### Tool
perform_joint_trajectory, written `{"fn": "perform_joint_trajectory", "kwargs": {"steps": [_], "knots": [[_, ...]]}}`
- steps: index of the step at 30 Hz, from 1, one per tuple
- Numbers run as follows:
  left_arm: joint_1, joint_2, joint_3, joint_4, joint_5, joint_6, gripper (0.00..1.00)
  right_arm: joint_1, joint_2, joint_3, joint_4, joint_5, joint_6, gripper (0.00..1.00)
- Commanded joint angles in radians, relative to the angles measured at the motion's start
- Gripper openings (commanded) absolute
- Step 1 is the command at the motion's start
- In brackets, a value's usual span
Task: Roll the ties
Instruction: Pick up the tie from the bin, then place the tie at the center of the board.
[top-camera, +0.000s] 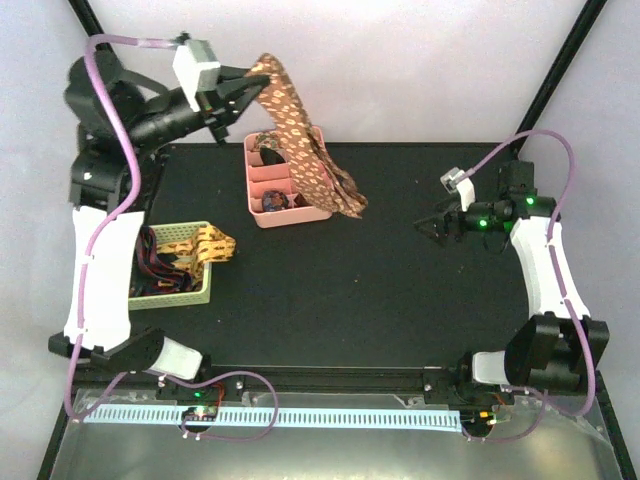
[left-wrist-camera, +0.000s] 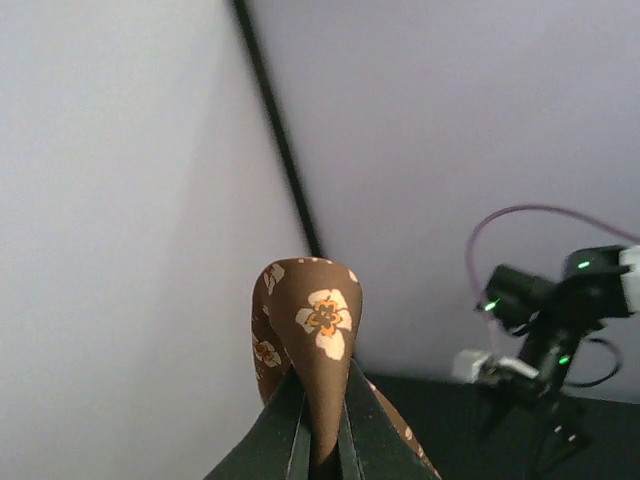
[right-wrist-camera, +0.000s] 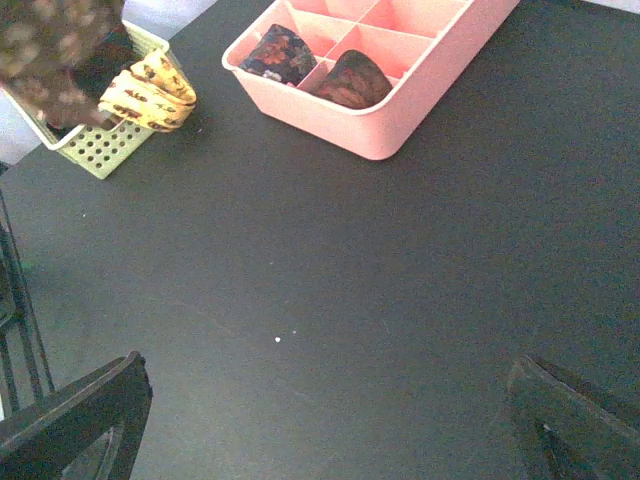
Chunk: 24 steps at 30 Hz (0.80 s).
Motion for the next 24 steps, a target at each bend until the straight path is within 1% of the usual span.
{"fn": "perform_joint_trajectory", "kwargs": {"steps": [1, 3, 6, 8, 11, 13, 14, 16, 18, 20, 22, 24], "knots": [[-0.156, 0.083, 0.023, 0.162, 0.134, -0.045, 0.02, 0.003, -0.074, -0.063, 0.041, 0.01, -0.002, 1.0], [-0.228, 0.092, -0.028, 0.125, 0.132, -0.001, 0.02, 0.003, -0.09, -0.064, 0.021, 0.041, 0.021, 1.0], [-0.294, 0.048, -0.198, 0.206, 0.147, 0.015, 0.02, 0.003, -0.128, -0.086, 0.014, 0.073, 0.052, 1.0], [-0.353, 0.008, -0.309, 0.229, 0.126, 0.081, 0.02, 0.004, -0.166, -0.122, 0.029, 0.099, 0.074, 1.0], [-0.441, -0.02, -0.379, 0.158, 0.11, 0.194, 0.02, 0.003, -0.225, -0.158, 0.026, 0.104, 0.096, 1.0], [-0.443, -0.05, -0.44, 0.152, 0.1, 0.161, 0.02, 0.004, -0.258, -0.173, 0.012, 0.085, 0.09, 1.0], [-0.433, -0.07, -0.464, 0.142, 0.072, 0.132, 0.01, 0.003, -0.275, -0.178, 0.008, 0.082, 0.091, 1.0], [-0.385, -0.123, -0.507, 0.086, 0.069, 0.135, 0.01, 0.004, -0.301, -0.177, -0.003, 0.076, 0.089, 1.0], [-0.343, -0.205, -0.548, -0.024, 0.065, 0.232, 0.01, 0.003, -0.32, -0.18, -0.021, 0.055, 0.064, 1.0], [-0.333, -0.295, -0.593, -0.131, 0.012, 0.338, 0.01, 0.003, -0.334, -0.195, -0.028, 0.031, 0.051, 1.0], [-0.334, -0.386, -0.628, -0.187, -0.063, 0.376, 0.02, 0.004, -0.342, -0.217, -0.028, 0.006, 0.051, 1.0], [-0.332, -0.401, -0.607, -0.253, -0.131, 0.392, 0.02, 0.003, -0.344, -0.234, -0.012, -0.004, 0.079, 1.0]]}}
